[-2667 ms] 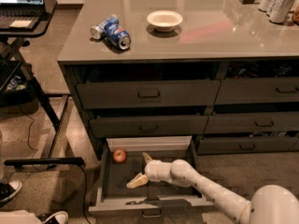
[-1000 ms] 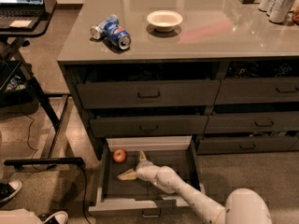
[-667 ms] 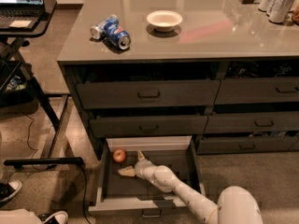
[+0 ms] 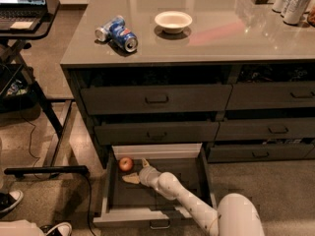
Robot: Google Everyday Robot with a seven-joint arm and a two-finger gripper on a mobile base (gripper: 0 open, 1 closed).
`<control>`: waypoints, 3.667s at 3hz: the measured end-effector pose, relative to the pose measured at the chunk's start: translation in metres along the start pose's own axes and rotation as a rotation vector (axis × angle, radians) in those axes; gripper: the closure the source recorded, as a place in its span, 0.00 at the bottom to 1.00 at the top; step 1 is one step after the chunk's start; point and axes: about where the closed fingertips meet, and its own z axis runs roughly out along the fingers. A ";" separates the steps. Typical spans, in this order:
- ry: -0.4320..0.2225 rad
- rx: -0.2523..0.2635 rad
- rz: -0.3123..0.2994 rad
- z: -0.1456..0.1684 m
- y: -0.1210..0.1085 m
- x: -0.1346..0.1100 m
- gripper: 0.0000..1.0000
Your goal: Pick apple from bottom drawer and place on counter
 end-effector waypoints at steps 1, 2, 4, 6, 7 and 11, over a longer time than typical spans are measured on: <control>-0.001 -0.013 0.006 0.014 0.001 0.003 0.17; -0.008 -0.034 0.007 0.030 0.002 0.004 0.22; -0.014 -0.060 -0.001 0.054 -0.004 0.002 0.29; -0.006 -0.114 0.019 0.075 -0.002 0.012 0.46; 0.006 -0.123 0.033 0.077 -0.001 0.020 0.70; 0.101 -0.015 -0.017 -0.061 -0.086 -0.013 1.00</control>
Offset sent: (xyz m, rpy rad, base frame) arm 0.0326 0.0292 -0.0269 0.0308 0.0078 0.0436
